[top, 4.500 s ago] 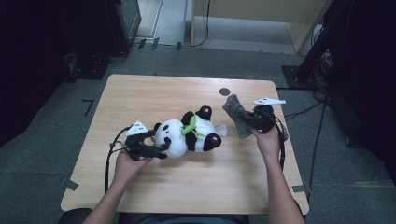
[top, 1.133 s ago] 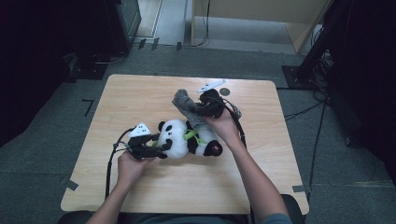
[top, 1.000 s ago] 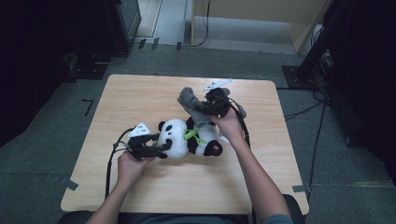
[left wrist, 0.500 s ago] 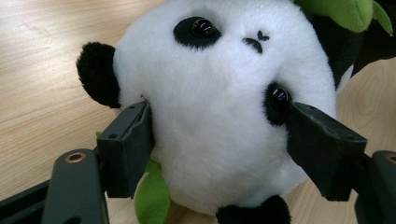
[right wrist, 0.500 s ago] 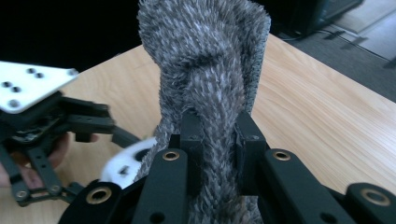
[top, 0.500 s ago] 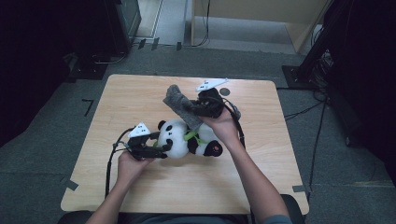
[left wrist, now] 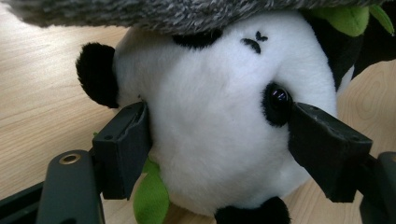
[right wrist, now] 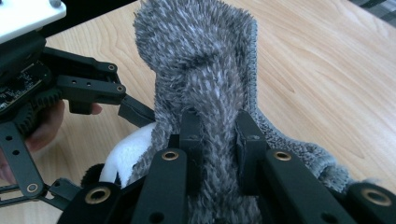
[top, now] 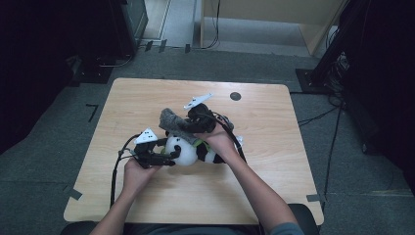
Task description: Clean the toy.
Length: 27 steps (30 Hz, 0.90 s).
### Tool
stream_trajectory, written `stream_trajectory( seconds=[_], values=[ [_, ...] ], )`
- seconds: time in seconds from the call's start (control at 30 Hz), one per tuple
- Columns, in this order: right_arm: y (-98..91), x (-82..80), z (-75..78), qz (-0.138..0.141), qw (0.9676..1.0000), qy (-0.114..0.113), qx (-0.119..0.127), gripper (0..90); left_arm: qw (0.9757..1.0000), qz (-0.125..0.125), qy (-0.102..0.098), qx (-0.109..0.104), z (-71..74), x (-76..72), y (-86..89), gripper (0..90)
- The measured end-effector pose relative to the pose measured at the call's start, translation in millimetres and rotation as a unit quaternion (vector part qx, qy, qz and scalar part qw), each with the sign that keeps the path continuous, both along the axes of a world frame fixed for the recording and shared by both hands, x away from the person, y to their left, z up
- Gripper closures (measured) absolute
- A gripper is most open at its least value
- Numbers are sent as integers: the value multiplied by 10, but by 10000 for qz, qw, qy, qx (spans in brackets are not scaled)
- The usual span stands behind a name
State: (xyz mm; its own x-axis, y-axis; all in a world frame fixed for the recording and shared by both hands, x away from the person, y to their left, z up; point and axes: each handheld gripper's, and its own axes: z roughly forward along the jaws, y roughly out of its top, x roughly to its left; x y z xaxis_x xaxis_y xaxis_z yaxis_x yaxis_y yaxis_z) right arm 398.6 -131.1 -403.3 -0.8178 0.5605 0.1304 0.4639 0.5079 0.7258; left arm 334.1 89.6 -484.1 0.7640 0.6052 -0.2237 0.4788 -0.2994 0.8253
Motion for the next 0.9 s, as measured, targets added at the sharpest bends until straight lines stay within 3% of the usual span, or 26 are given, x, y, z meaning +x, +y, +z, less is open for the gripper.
stream_trajectory(
  seconds=[0.17, 0.37, 0.73, 0.9],
  values=[
    [-76, 57, -16, -63, 9995, 219, 201, 768, 10000, 19, 7, 0, -1, 0, -3, 230],
    [-181, 85, 24, -268, 9996, 64, 0, 754, 10000, 30, 6, 10, -5, 3, -5, 231],
    [-428, 181, 39, -507, 9984, 176, 153, 734, 9999, 98, 77, 63, -16, 14, -12, 246],
    [-437, 178, 42, -506, 9984, 202, 173, 738, 9999, 76, 96, -2, -11, 18, -7, 247]
  ],
)
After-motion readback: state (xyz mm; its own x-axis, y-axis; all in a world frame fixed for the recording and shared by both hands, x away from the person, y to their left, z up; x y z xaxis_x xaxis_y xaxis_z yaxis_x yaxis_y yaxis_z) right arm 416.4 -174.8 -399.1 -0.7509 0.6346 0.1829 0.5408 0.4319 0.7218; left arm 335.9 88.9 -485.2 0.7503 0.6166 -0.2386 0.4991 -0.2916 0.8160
